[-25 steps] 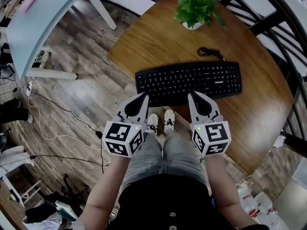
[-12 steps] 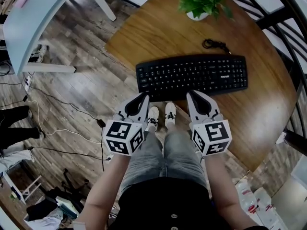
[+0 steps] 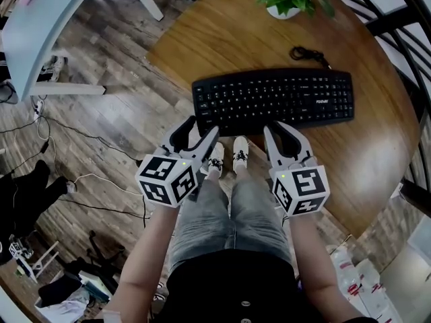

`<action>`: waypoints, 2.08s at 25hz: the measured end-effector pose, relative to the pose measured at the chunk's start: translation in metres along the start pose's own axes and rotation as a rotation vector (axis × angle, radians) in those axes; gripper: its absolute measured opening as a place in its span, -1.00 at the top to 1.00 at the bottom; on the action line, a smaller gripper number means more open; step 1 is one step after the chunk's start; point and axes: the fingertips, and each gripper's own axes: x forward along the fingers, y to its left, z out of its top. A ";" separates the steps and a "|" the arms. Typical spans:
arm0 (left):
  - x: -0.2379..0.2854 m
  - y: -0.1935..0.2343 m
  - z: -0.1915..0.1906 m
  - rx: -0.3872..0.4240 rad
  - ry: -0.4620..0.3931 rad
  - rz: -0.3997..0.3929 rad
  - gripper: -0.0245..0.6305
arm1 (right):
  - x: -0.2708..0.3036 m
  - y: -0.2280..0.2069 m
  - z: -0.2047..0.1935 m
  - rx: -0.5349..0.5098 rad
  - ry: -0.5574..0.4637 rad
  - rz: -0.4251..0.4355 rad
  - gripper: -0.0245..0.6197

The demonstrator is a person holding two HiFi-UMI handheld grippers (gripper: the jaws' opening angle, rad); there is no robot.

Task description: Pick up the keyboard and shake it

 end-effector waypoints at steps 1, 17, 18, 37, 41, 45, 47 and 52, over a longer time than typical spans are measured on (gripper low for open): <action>0.000 0.003 0.000 -0.011 -0.001 0.000 0.15 | 0.000 0.000 0.000 0.003 -0.001 0.002 0.71; 0.025 0.017 -0.018 -0.222 0.068 -0.163 0.04 | 0.001 0.003 -0.016 0.031 0.010 0.024 0.75; 0.027 0.016 -0.018 -0.226 0.071 -0.178 0.04 | 0.001 0.002 -0.016 0.031 0.009 0.024 0.77; 0.048 -0.011 -0.028 -0.277 0.149 -0.383 0.04 | -0.002 -0.004 -0.019 0.055 -0.008 0.029 0.79; 0.052 -0.013 -0.032 -0.288 0.171 -0.369 0.04 | -0.003 -0.005 -0.021 0.049 -0.001 0.025 0.79; 0.054 -0.012 -0.033 -0.294 0.189 -0.370 0.04 | -0.004 -0.004 -0.021 0.049 -0.010 0.036 0.79; 0.054 -0.012 -0.034 -0.290 0.196 -0.370 0.04 | -0.005 -0.004 -0.020 0.043 -0.015 0.041 0.80; 0.050 -0.013 -0.032 -0.304 0.191 -0.385 0.16 | -0.006 -0.003 -0.020 0.059 -0.012 0.055 0.80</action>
